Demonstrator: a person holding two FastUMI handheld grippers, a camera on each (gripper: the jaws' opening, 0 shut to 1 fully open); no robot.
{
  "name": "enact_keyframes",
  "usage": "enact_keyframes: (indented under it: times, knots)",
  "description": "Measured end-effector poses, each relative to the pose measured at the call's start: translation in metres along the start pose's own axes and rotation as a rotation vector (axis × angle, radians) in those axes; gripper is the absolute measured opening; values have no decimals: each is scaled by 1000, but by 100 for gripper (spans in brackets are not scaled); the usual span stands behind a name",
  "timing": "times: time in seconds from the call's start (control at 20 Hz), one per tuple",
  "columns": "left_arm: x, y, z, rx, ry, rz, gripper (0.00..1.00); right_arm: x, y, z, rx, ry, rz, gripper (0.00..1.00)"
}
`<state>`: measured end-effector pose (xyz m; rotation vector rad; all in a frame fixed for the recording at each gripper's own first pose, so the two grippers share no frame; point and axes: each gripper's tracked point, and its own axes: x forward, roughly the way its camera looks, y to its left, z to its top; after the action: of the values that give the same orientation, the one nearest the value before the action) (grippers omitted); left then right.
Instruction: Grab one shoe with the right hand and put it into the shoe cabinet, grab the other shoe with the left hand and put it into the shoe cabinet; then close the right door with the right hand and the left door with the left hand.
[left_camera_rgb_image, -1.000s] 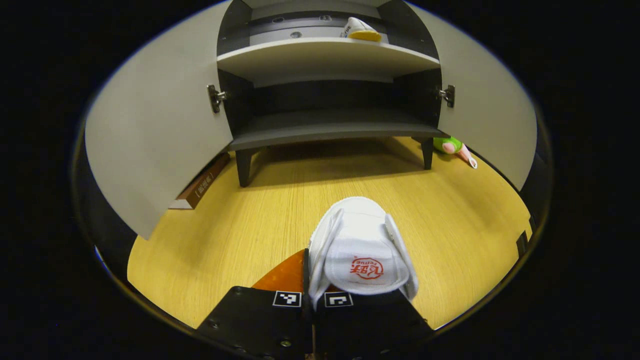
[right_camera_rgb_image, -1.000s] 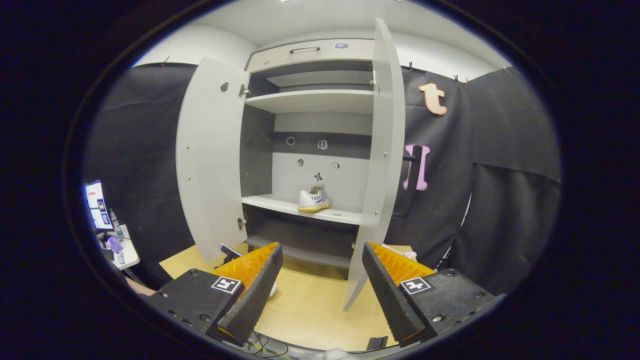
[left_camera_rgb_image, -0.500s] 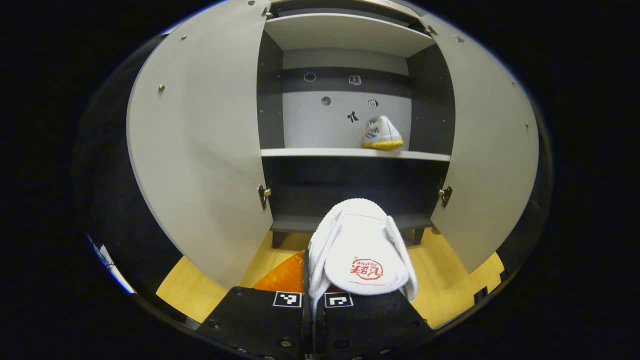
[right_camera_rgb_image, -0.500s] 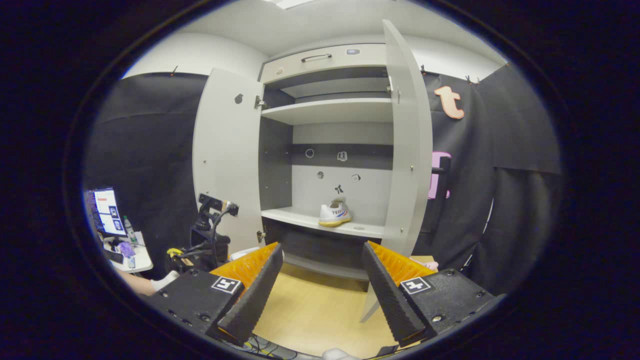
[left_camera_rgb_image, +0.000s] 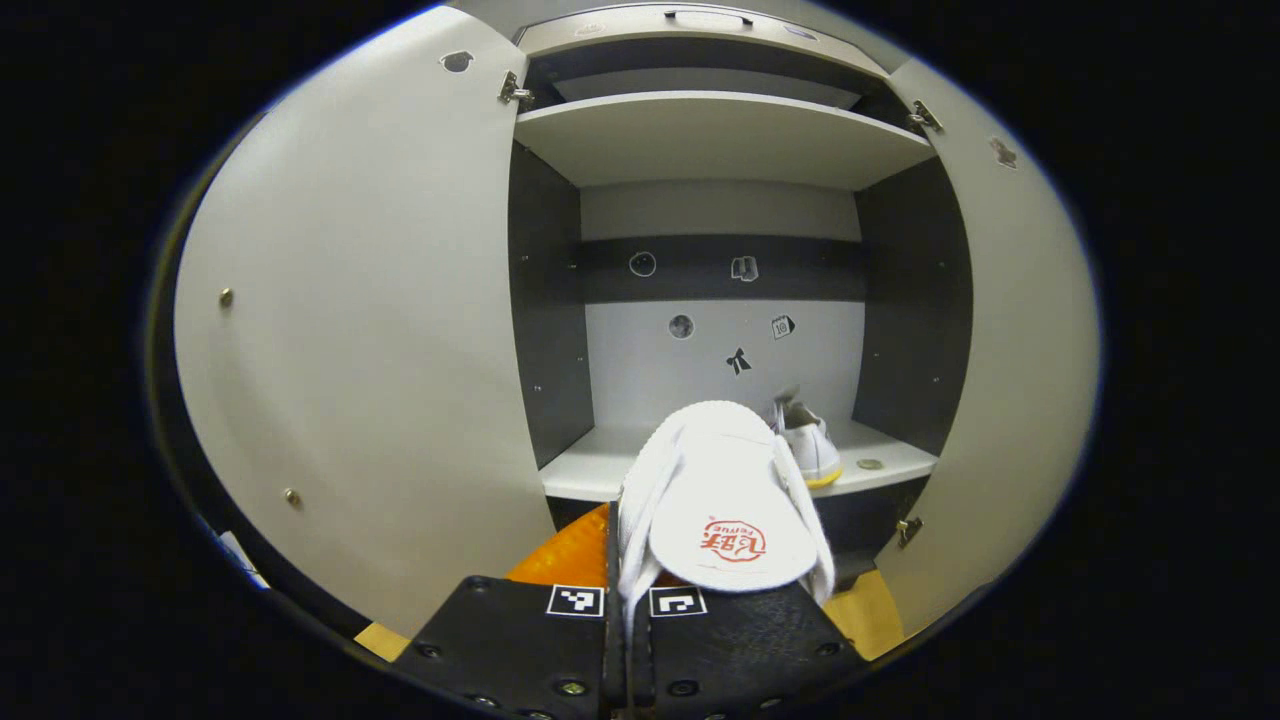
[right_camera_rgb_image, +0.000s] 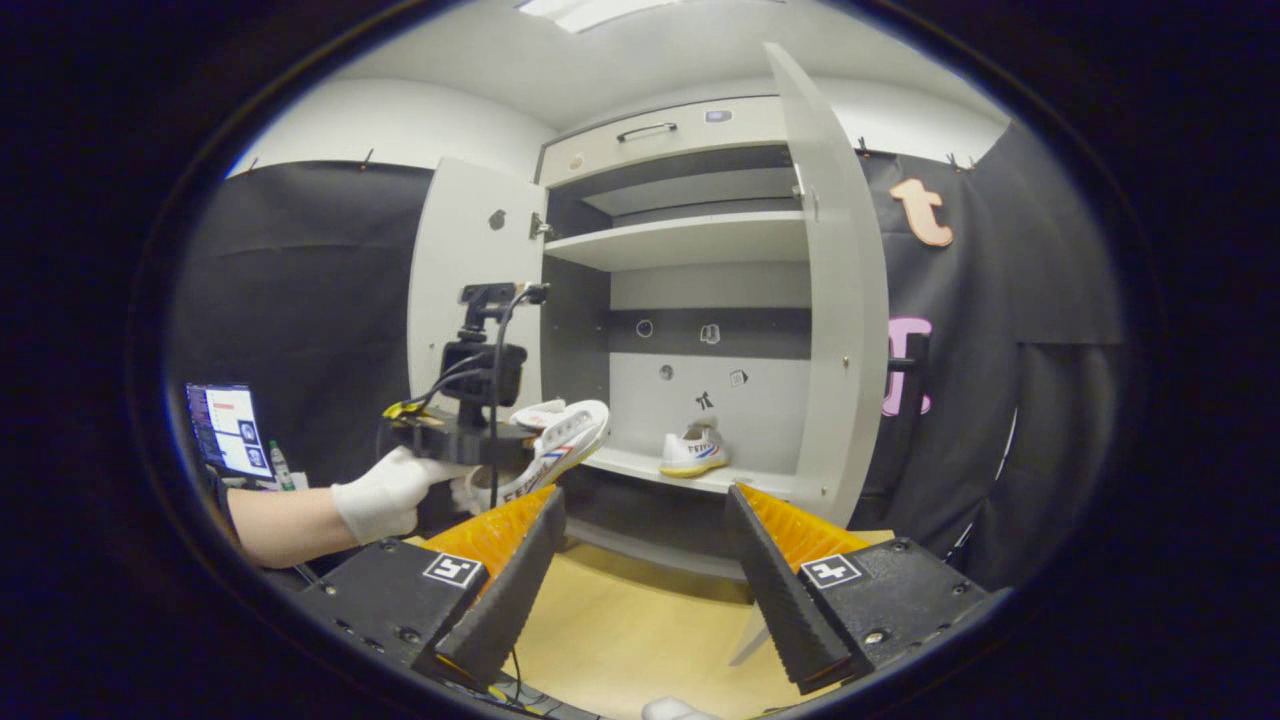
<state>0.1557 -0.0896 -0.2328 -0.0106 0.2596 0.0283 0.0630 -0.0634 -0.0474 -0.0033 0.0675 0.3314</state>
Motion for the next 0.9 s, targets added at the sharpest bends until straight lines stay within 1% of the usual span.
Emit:
enact_keyframes:
  times: [0.2, 0.4, 0.55, 0.6, 0.65, 0.75, 0.9]
  knots:
    - [-2, 1, 3, -20, 8, 19, 13, 9, 3, -5, 3, 20, 23, 100]
    - [-2, 1, 5, 18, 31, 26, 13, 12, -2, -12, -13, 42, 10, 100]
    - [0, 1, 1, 4, 81, 20, 12, 12, -6, -19, -9, 69, -4, 100]
    - [2, 2, -3, 21, 109, 31, 13, 12, -8, -20, -7, 74, -9, 100]
    - [3, 4, -5, 35, 118, 38, 2, 13, -9, -20, -4, 80, -11, 100]
    - [10, 6, -11, 35, 150, 45, 2, 13, -12, -22, -1, 86, -15, 100]
    - [14, 0, -31, 24, 259, 43, 3, 16, -12, -26, 13, 104, -6, 100]
